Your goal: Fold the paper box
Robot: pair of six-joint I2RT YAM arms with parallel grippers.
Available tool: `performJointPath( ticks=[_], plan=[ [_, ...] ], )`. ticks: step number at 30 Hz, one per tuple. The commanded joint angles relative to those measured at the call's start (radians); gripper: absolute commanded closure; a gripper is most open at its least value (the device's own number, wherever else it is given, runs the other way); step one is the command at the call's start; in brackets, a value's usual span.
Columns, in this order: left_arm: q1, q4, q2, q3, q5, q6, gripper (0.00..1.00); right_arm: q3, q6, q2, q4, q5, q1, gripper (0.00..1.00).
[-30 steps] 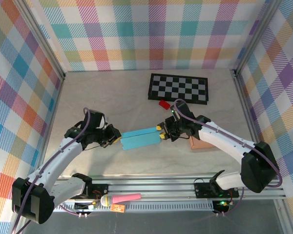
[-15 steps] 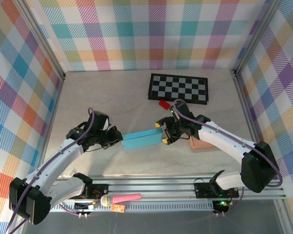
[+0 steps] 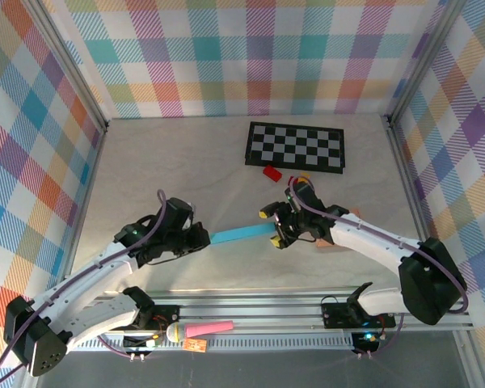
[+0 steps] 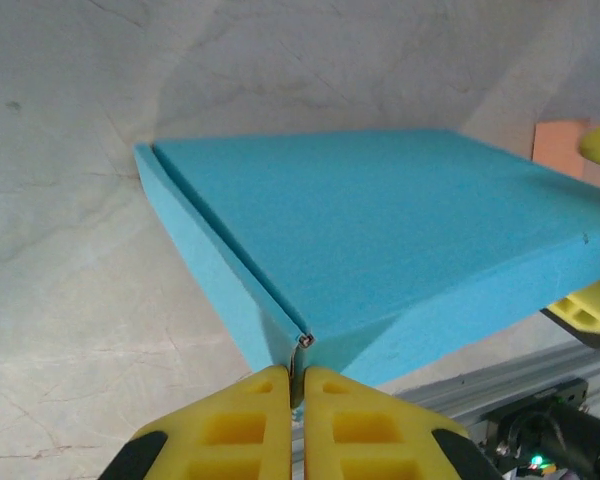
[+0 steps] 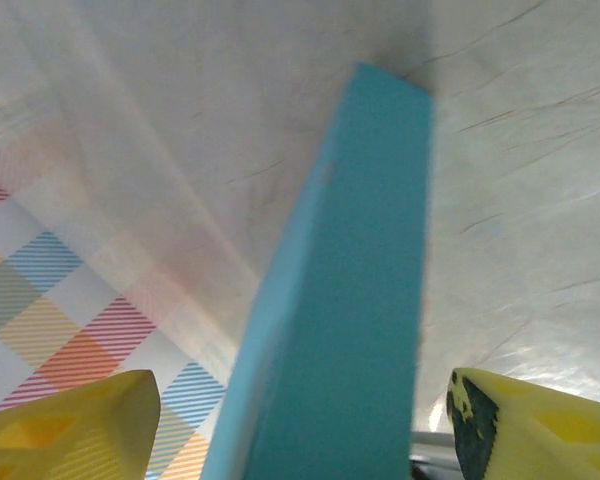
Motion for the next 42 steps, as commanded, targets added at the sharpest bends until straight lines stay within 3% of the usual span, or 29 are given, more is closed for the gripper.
performJointPath(
  ticks=[1,8,11,14,16,22,23,24,25,26,27,31,33,34,37,38,42],
  plan=[
    [-0.066,0.008,0.002,-0.038,-0.093,-0.023,0.90,-0.044,-0.076,-0.001,0.157,-0.026,-0.023,0.24],
    [-0.082,0.143,0.043,-0.141,-0.107,-0.056,0.84,-0.137,-0.226,0.198,0.561,-0.171,-0.067,0.28],
    [-0.082,0.142,0.081,-0.120,-0.118,-0.054,0.82,-0.120,-0.265,0.275,0.590,-0.205,-0.074,0.30],
    [-0.080,0.108,0.078,-0.086,-0.136,-0.049,0.76,-0.097,-0.304,0.220,0.420,-0.154,-0.075,0.29],
    [-0.078,0.073,0.068,-0.063,-0.148,-0.049,0.66,-0.049,-0.361,0.153,0.172,-0.093,-0.078,0.27],
    [-0.035,-0.020,0.014,0.040,-0.176,-0.028,0.47,0.114,-0.546,-0.049,-0.374,0.090,-0.126,0.25],
    [-0.017,-0.021,0.002,0.058,-0.175,-0.019,0.43,0.149,-0.591,-0.077,-0.432,0.124,-0.135,0.23],
    [0.006,-0.017,-0.010,0.081,-0.170,-0.006,0.40,0.186,-0.648,-0.107,-0.482,0.159,-0.148,0.00],
    [0.037,-0.013,-0.019,0.103,-0.162,0.012,0.37,0.219,-0.705,-0.136,-0.525,0.195,-0.161,0.01],
    [0.064,-0.006,-0.024,0.121,-0.153,0.030,0.27,0.241,-0.751,-0.162,-0.548,0.231,-0.171,0.01],
    [0.092,-0.002,-0.028,0.142,-0.153,0.051,0.01,0.265,-0.816,-0.195,-0.572,0.280,-0.177,0.01],
    [0.178,-0.012,-0.045,0.208,-0.198,0.152,0.00,0.316,-1.035,-0.337,-0.598,0.544,-0.185,0.01],
    [0.190,-0.044,-0.049,0.242,-0.301,0.210,0.00,0.300,-1.062,-0.386,-0.613,0.782,-0.191,0.01],
    [0.190,-0.071,-0.046,0.254,-0.380,0.228,0.00,0.272,-1.106,-0.408,-0.583,0.845,-0.205,0.01],
    [0.189,-0.214,-0.041,0.234,-0.794,0.141,0.00,0.105,-1.308,-0.511,-0.379,0.869,-0.280,0.01],
    [0.191,-0.189,-0.059,0.186,-0.880,0.186,0.00,0.029,-1.350,-0.552,-0.294,0.868,-0.303,0.01],
    [0.208,0.114,-0.163,-0.068,-0.942,0.488,0.00,-0.251,-1.468,-0.644,0.001,0.886,-0.358,0.01]
  ],
)
